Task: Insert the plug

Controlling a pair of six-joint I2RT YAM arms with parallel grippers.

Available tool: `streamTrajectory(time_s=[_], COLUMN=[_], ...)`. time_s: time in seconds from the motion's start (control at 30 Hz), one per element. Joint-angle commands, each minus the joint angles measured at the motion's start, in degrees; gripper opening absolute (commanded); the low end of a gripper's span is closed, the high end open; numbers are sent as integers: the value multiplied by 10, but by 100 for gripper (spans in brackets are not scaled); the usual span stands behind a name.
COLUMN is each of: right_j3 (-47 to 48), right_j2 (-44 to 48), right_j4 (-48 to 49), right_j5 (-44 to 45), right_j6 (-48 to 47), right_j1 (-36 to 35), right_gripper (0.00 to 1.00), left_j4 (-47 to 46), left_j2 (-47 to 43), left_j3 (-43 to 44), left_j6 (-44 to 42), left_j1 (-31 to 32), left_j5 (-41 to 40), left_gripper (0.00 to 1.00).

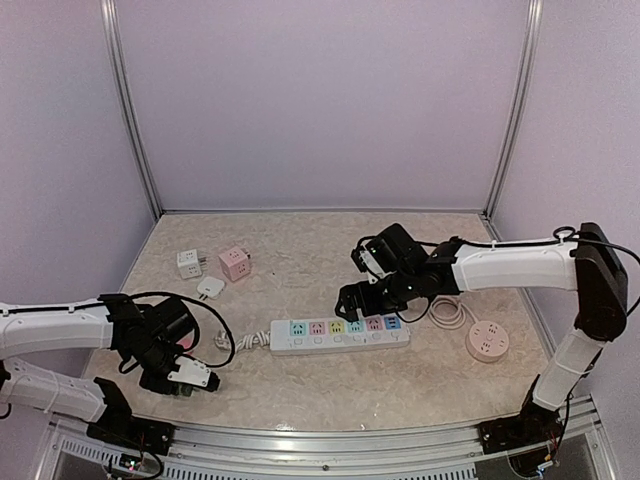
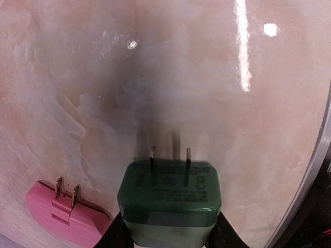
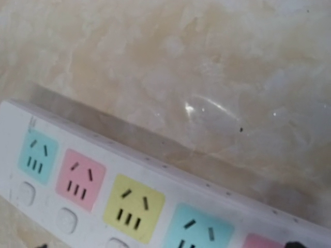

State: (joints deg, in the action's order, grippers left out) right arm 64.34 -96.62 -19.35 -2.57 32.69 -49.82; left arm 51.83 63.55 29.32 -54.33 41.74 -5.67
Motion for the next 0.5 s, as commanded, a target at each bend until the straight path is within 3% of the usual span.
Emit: streamTrajectory(time_s=[0.0,0.13,0.27,0.4,0.47], right_j3=[19,18,24,52,87], right_j2=[-5,3,6,9,11], right_j4=[-13,-8,-10,-31,-41], right_j5=[5,5,1,-8,-18], right_j6=[3,3,4,4,5], right_j1=[-6,-6,-6,-6,-7], right_gripper=[98,98,98,98,97], left_j4=[-7,-14,-28,-44,-36], left_j2=[1,-11,-31,-80,-88], left_j3=[4,0,-2,42,99], left_j6=[-4,0,7,35,57], left_j1=[-4,-4,-4,-13,-12], left_j5=[36,53,50,7,-55], left_gripper=[32,19,0,0,0])
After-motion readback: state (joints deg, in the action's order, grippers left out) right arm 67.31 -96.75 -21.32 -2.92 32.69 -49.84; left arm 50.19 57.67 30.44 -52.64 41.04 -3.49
